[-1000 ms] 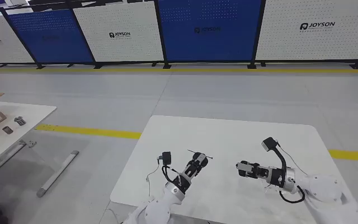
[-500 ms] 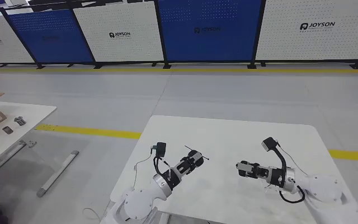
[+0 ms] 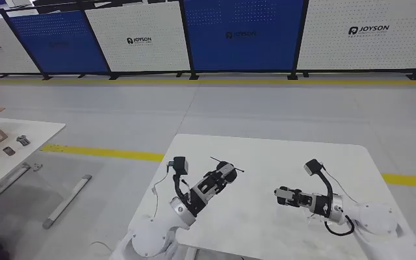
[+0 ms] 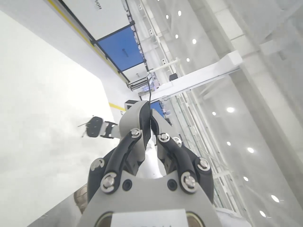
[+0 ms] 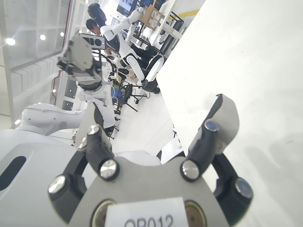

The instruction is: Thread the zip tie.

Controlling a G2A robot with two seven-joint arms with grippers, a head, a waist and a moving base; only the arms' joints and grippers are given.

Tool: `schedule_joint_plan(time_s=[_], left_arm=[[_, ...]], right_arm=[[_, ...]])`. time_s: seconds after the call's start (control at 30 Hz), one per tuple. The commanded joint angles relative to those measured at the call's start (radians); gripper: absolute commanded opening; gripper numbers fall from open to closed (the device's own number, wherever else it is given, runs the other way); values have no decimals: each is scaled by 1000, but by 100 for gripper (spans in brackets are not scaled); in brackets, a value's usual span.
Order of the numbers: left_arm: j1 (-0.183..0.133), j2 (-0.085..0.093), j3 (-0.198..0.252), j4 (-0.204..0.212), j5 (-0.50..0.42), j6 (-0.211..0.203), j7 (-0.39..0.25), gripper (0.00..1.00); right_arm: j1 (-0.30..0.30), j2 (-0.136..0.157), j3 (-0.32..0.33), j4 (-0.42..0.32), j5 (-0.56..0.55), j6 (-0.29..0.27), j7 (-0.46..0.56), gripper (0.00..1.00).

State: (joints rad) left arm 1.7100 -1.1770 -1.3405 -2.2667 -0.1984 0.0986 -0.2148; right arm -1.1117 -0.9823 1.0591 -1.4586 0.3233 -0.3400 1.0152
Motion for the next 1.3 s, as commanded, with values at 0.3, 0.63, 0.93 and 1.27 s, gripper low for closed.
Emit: schedule_joint_plan(time_s=[0.3,0.63,0.93,1.27], left_arm=[[22,8,-43,-83,-87,47,-105,0],[6,9,-2,-27,3,72,-84,0],[-41,6,118,143,172,99,-54,0],[-84,-1,184,240,214,114,-27,0]], right_arm=[[0,0,0,0,0,0,0,100],[0,0,0,0,0,0,0,100],[0,0,0,0,0,0,0,100],[0,0,0,0,0,0,0,100]])
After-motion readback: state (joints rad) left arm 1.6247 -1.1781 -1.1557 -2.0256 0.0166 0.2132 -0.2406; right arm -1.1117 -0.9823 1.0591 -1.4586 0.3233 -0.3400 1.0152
